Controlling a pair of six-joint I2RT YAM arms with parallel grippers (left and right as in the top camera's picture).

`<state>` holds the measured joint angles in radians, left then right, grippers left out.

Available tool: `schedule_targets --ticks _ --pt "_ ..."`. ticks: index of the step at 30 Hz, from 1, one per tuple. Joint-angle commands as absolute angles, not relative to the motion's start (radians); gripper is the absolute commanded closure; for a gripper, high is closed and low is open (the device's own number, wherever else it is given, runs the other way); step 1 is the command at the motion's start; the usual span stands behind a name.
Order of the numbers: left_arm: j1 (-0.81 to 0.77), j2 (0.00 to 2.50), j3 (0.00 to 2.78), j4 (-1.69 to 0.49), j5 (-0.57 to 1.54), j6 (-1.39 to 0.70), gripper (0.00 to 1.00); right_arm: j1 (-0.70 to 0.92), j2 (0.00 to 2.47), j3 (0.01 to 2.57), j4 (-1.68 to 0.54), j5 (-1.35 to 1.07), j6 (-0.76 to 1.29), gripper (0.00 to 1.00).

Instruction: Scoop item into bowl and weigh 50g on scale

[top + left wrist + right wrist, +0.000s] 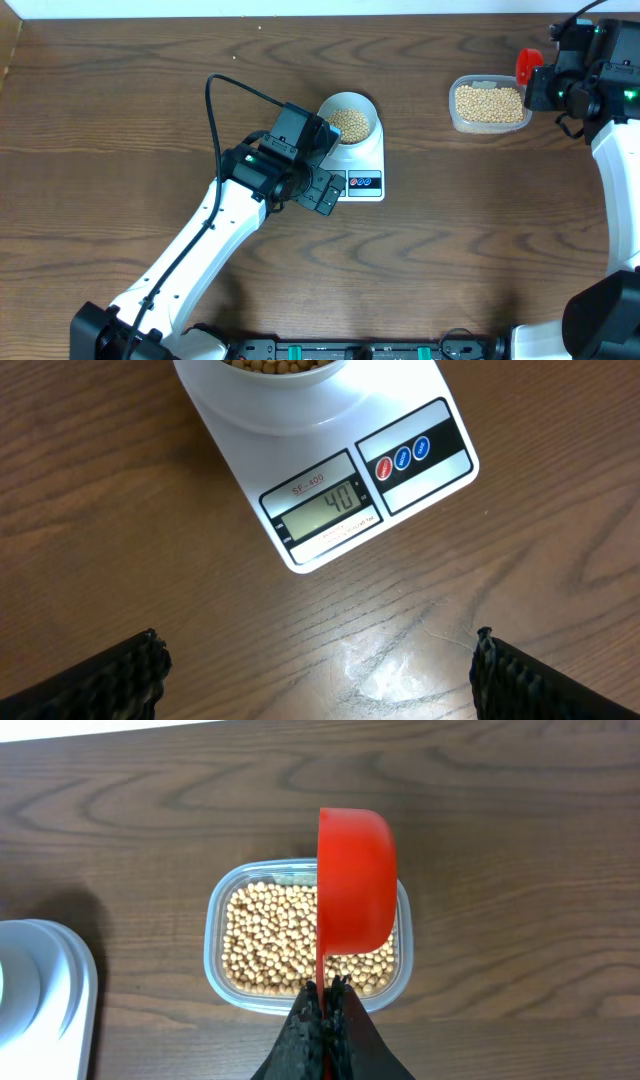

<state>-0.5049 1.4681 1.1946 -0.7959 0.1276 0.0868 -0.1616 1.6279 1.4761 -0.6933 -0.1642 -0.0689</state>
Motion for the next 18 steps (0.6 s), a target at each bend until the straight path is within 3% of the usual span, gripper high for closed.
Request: schedule_targets --ticks 1,18 --pt "-0.5 1.463 1.198 -0.796 0.119 0.104 0.02 -0.167 1.622 1.478 -0.712 -0.194 -0.06 0.99" --pt "-0.5 1.463 1.198 -0.796 0.119 0.104 0.02 -0.165 1.685 1.468 -0.829 -0.096 -0.087 0.99"
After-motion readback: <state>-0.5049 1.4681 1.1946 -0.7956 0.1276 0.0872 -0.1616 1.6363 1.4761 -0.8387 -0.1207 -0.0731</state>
